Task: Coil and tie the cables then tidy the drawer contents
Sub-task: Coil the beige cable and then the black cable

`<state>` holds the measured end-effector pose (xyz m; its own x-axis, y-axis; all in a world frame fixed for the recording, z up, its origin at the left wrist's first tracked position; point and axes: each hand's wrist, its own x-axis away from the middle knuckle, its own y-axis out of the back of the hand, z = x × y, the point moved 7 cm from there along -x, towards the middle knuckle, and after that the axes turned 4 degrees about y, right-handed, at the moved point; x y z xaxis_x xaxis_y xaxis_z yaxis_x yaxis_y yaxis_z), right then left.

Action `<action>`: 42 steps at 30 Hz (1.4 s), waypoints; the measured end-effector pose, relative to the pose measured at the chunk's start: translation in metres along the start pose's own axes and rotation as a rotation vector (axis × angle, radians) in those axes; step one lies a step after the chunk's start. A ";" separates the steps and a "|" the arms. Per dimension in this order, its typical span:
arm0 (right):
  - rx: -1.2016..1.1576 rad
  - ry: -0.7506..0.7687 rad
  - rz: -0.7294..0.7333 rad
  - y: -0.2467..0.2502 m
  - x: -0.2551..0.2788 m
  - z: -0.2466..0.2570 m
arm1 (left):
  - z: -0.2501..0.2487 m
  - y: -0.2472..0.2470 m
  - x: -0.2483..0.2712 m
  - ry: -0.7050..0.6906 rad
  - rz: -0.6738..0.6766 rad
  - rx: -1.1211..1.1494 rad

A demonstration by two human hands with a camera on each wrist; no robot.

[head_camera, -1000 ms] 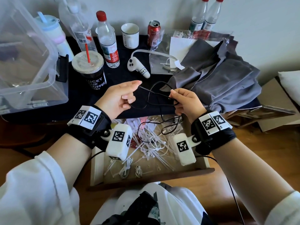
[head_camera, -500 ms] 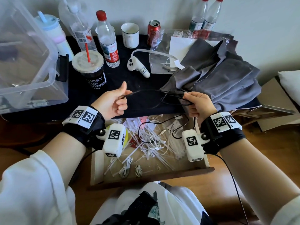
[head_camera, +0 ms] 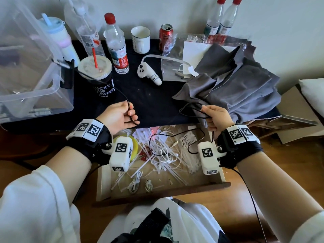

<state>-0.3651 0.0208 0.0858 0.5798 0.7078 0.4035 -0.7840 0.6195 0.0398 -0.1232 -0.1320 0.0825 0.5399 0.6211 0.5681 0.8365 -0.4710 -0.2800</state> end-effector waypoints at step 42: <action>0.012 0.252 0.070 -0.038 0.005 0.035 | 0.012 -0.061 0.013 -0.125 0.227 -0.540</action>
<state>-0.3405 -0.0112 0.1182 0.5596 0.8121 0.1653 -0.8260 0.5628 0.0311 -0.1656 -0.0878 0.0982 0.7340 0.5214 0.4351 0.5509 -0.8319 0.0676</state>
